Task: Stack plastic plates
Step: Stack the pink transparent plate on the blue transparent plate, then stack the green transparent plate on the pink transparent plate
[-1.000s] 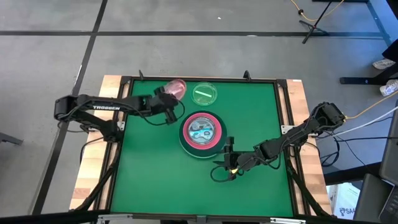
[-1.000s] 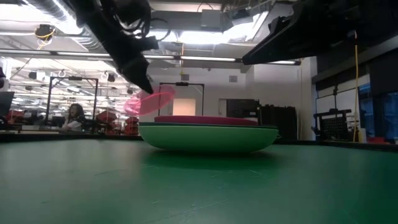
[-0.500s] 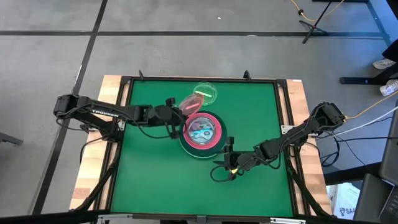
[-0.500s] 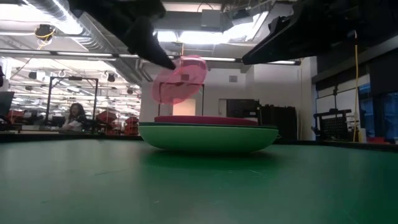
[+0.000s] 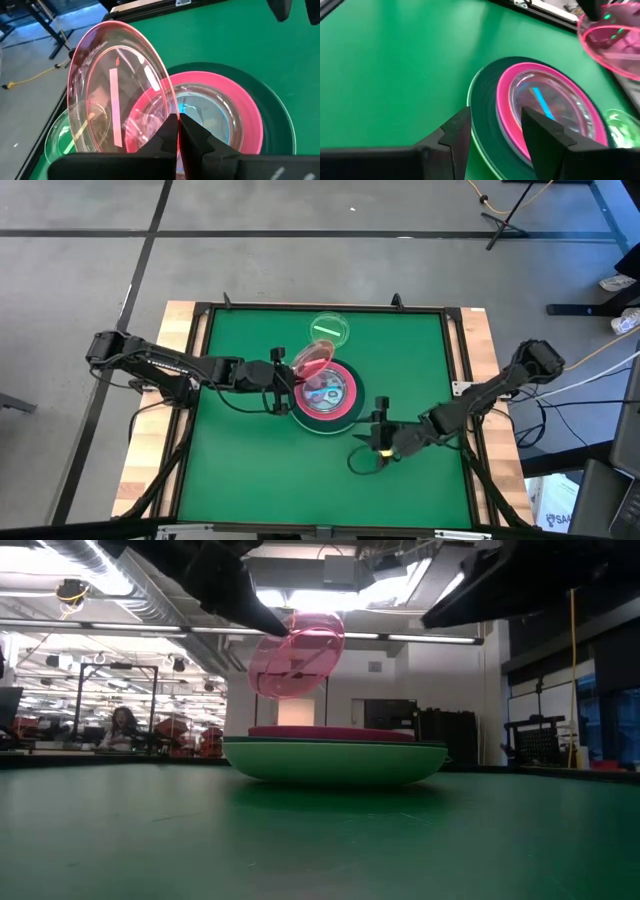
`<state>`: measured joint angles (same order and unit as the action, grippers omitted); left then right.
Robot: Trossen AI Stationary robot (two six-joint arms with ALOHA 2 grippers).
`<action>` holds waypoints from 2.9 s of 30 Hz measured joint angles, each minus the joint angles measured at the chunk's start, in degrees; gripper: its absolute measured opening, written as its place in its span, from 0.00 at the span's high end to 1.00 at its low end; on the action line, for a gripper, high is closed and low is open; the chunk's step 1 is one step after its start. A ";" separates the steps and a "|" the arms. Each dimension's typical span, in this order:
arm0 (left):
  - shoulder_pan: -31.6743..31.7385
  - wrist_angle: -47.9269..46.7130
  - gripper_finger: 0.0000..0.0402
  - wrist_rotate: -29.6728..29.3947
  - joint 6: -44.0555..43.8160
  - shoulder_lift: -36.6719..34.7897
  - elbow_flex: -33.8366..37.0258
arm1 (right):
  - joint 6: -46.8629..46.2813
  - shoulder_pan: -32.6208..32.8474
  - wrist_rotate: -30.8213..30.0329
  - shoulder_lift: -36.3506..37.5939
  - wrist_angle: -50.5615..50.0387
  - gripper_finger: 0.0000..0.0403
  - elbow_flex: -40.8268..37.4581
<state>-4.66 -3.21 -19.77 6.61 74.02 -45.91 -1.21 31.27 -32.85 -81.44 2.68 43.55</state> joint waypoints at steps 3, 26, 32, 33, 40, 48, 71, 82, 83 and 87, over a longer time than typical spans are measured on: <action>-0.62 0.12 1.00 1.13 -0.36 0.31 0.00 | -0.01 2.33 -4.09 0.95 -2.28 0.59 0.00; -3.88 -10.80 1.00 5.97 2.57 19.91 -13.29 | -3.70 6.20 -13.68 1.39 -8.94 0.59 0.00; -4.01 -11.07 1.00 5.94 1.55 21.59 -13.29 | -3.70 6.20 -13.68 1.39 -8.91 0.59 0.00; -4.01 -10.87 1.00 5.90 1.40 21.59 -13.29 | -3.70 6.20 -13.67 1.39 -8.87 0.59 0.00; -3.92 -10.50 0.89 5.33 -0.34 21.55 -13.29 | -3.70 6.20 -13.67 1.39 -8.83 0.59 0.00; -4.35 -13.36 0.76 5.81 -1.52 19.19 -14.33 | -5.75 6.20 -13.97 1.39 -8.81 0.59 0.00; 2.43 -6.39 0.75 5.78 -1.33 0.87 3.57 | 0.00 -28.13 6.34 1.57 -10.97 0.59 -0.20; 4.43 -5.51 0.75 5.70 -5.05 -2.89 4.17 | -1.13 -52.14 23.82 0.86 -4.76 0.59 -0.20; 4.43 -5.20 0.75 5.68 -5.06 -2.77 4.18 | -2.16 -54.15 24.94 0.34 -4.12 0.59 -0.20; 4.43 -4.26 0.75 5.33 -5.07 -2.36 4.22 | -7.68 -60.77 27.33 -3.34 -1.96 0.59 -0.17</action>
<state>-0.23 -7.47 -14.44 1.54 71.66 -41.69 -8.89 -29.49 -5.51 -84.79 0.71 43.38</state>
